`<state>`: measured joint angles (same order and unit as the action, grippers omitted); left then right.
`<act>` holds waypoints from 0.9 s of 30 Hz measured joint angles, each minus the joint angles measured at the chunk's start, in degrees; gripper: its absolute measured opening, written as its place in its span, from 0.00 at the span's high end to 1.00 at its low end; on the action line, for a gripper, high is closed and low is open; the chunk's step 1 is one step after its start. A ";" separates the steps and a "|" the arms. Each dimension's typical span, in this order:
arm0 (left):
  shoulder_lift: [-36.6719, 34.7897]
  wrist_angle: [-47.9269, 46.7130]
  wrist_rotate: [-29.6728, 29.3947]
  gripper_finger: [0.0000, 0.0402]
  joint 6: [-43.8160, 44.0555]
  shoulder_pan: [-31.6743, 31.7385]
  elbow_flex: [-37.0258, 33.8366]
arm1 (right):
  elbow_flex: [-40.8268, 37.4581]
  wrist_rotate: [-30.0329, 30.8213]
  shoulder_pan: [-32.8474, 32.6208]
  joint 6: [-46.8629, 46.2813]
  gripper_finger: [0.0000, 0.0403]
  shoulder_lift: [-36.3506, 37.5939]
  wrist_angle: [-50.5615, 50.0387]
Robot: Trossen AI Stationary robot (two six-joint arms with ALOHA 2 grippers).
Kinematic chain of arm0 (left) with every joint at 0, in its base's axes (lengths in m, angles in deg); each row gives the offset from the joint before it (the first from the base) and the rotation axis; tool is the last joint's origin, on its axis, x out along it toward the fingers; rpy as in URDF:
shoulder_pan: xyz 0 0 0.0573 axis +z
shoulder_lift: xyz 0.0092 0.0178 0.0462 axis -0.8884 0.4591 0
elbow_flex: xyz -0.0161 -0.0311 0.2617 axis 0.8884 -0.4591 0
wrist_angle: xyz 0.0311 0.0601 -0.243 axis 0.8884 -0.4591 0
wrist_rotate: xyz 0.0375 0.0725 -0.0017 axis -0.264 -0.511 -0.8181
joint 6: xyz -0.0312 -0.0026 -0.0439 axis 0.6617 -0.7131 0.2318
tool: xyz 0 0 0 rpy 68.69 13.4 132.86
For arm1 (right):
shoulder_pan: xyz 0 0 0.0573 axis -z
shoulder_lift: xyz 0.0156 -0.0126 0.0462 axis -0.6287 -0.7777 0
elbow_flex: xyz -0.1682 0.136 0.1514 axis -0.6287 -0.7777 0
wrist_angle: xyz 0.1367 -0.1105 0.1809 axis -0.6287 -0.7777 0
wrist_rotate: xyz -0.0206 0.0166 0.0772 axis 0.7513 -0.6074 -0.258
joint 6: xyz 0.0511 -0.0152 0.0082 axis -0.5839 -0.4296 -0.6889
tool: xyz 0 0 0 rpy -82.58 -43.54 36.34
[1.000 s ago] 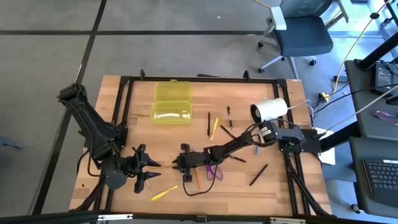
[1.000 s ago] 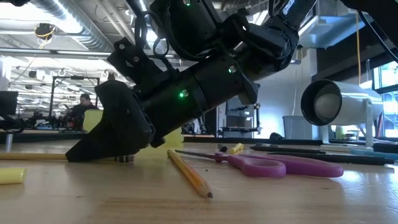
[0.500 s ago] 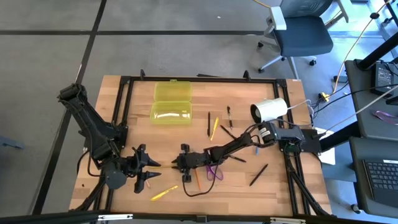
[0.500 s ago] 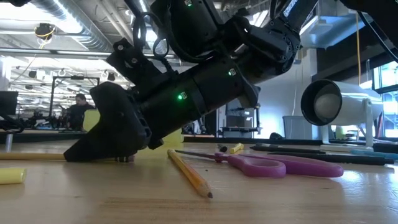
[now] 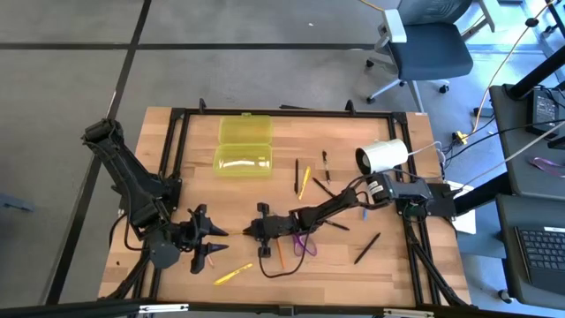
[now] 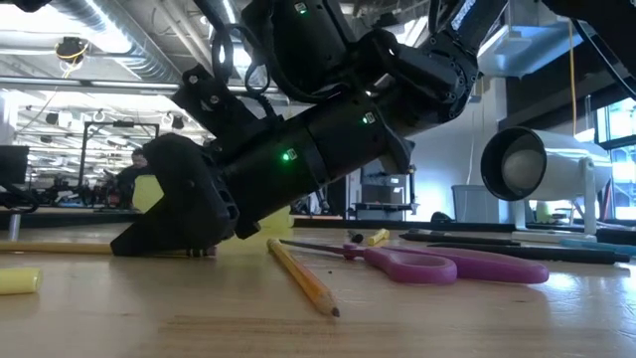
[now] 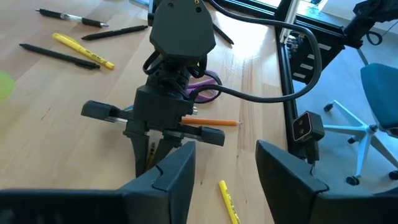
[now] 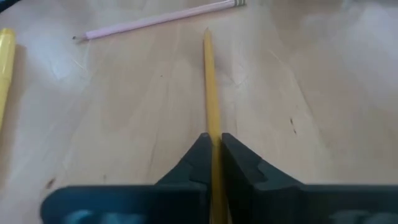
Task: Pick & place school supplies into a supply box
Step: Put the yellow pencil into the yellow supply box
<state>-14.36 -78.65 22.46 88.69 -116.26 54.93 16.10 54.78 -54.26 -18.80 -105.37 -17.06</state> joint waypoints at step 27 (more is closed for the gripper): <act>-12.85 0.15 -6.23 0.60 -6.31 0.03 0.00 | -0.22 4.80 5.62 -6.40 0.93 25.88 -21.24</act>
<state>-27.21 -78.49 16.22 82.38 -116.22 54.93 15.88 59.58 -48.65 -25.20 -79.49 -38.30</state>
